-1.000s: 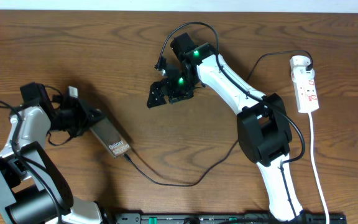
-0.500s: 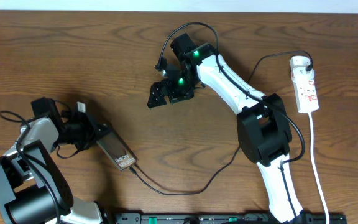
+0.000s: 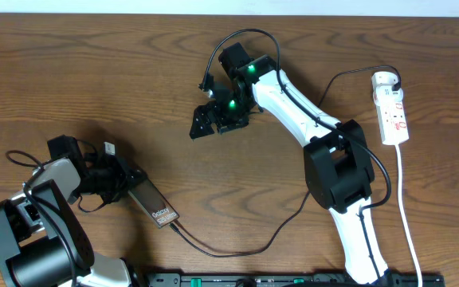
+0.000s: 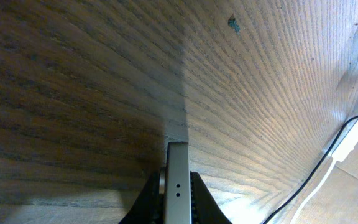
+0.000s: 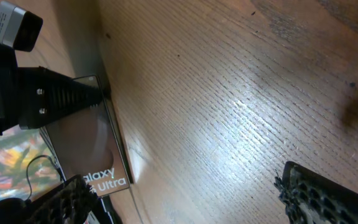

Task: Plug charger to phone and switch on socket

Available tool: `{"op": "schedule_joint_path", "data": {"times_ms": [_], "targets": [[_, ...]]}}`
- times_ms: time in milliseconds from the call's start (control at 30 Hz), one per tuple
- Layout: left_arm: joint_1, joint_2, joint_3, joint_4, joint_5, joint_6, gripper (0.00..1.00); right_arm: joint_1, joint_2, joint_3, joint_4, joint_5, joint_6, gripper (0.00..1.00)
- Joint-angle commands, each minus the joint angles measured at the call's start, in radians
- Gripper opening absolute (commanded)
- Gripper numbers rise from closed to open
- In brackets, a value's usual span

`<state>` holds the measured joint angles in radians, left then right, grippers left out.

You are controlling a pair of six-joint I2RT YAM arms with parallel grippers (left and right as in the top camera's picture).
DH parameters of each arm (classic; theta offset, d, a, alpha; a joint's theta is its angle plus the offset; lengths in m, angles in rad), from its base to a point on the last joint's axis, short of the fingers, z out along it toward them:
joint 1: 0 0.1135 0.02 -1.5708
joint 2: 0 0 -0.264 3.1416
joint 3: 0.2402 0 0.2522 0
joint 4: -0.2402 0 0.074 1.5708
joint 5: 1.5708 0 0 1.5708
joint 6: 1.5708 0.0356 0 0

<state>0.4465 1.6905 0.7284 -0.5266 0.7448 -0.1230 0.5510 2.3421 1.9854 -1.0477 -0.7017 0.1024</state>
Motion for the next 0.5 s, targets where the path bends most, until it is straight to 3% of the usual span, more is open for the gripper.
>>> {"op": "schedule_joint_path", "data": {"times_ms": [0,467], "targets": [[-0.003,-0.011,-0.007,-0.007,-0.066,0.01,0.07,-0.001,-0.027,0.016,-0.001,-0.003,0.004,0.94],[-0.003,-0.011,-0.007,-0.029,-0.091,0.01,0.17,0.0,-0.027,0.016,-0.004,-0.003,-0.006,0.94]]}}
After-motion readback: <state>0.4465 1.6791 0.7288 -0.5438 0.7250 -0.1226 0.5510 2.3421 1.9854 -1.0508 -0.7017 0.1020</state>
